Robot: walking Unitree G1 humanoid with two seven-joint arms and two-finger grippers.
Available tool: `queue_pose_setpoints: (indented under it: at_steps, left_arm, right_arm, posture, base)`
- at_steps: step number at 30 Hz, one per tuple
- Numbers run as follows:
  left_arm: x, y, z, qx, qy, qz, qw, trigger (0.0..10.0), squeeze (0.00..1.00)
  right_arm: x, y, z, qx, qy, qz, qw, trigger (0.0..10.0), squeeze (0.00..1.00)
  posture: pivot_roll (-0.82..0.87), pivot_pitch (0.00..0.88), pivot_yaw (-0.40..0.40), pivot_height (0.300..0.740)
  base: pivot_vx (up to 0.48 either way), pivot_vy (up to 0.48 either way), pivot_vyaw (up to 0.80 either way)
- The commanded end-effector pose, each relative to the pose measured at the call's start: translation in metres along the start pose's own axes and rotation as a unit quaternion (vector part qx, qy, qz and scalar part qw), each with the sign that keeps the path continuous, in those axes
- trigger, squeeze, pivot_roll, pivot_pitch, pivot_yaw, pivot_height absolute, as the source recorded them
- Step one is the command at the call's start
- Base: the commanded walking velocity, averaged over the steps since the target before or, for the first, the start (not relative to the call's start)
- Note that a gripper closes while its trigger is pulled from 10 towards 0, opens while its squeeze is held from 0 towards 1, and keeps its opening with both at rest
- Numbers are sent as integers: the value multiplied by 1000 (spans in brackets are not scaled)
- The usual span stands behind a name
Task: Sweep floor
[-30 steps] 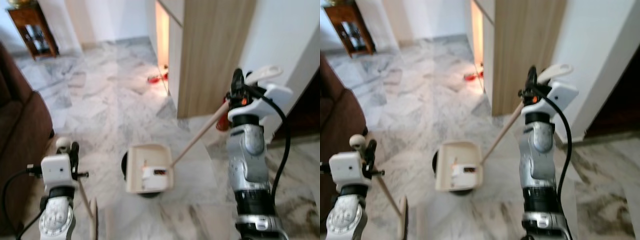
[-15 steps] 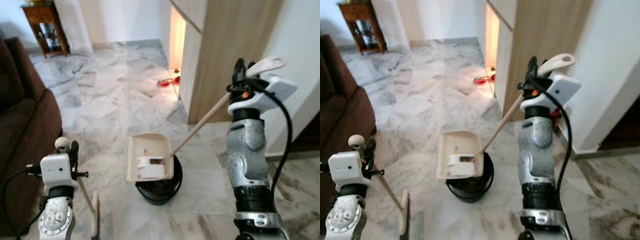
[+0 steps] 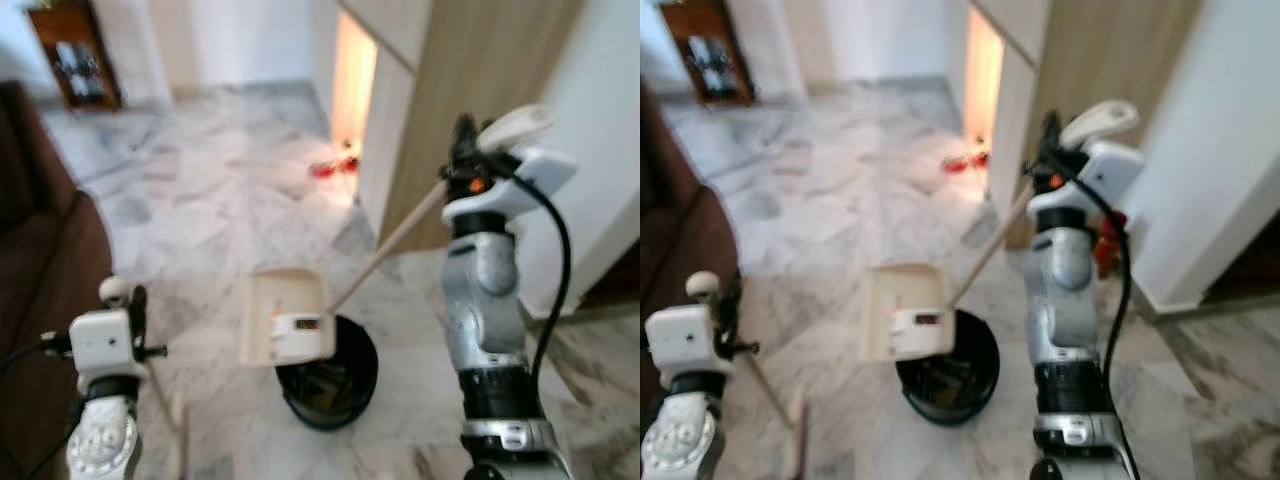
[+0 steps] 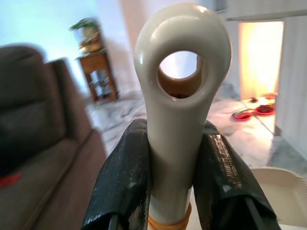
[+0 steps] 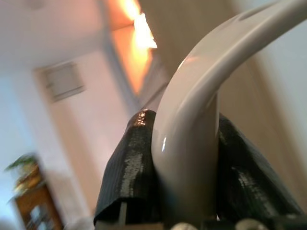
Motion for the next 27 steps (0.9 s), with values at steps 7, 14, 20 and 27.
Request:
queue_pose_setpoints:
  at_steps: [7, 14, 20, 27]
  left_arm:
    - [9, 12, -4, 25, -13, 9, 1000, 10000, 0]
    - [11, 12, -3, 26, -16, 7, 1000, 10000, 0]
    - [12, 12, -3, 25, -15, 5, 1000, 10000, 0]
    - [12, 12, -3, 26, -15, 4, 1000, 10000, 0]
  right_arm:
    - [8, 16, -2, 36, -13, 10, 999, 10000, 0]
    - [8, 16, -3, 34, -12, 11, 999, 10000, 0]
    - [9, 17, -4, 35, -12, 11, 999, 10000, 0]
    - [10, 18, -5, 37, -12, 18, 999, 10000, 0]
  posture:
    - [147, 5, 45, 740]
    - [145, 7, 42, 740]
    - [148, 6, 40, 740]
    - [147, 6, 40, 740]
  base:
    - [214, 104, -88]
    - [0, 0, 0]
    - [0, 0, 0]
    - [0, -116, 0]
Point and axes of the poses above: a point about 5 cm out from each wrist's last joint towards the gripper, its own z axis pointing back from the gripper into the wrist, its own y axis along the axis of the wrist's last joint, x = y × z, the point moved 3 cm from there along -z, pointing out of the wrist towards the gripper, and after that the axes turned 5 degrees about -z, right-handed, at the moved point
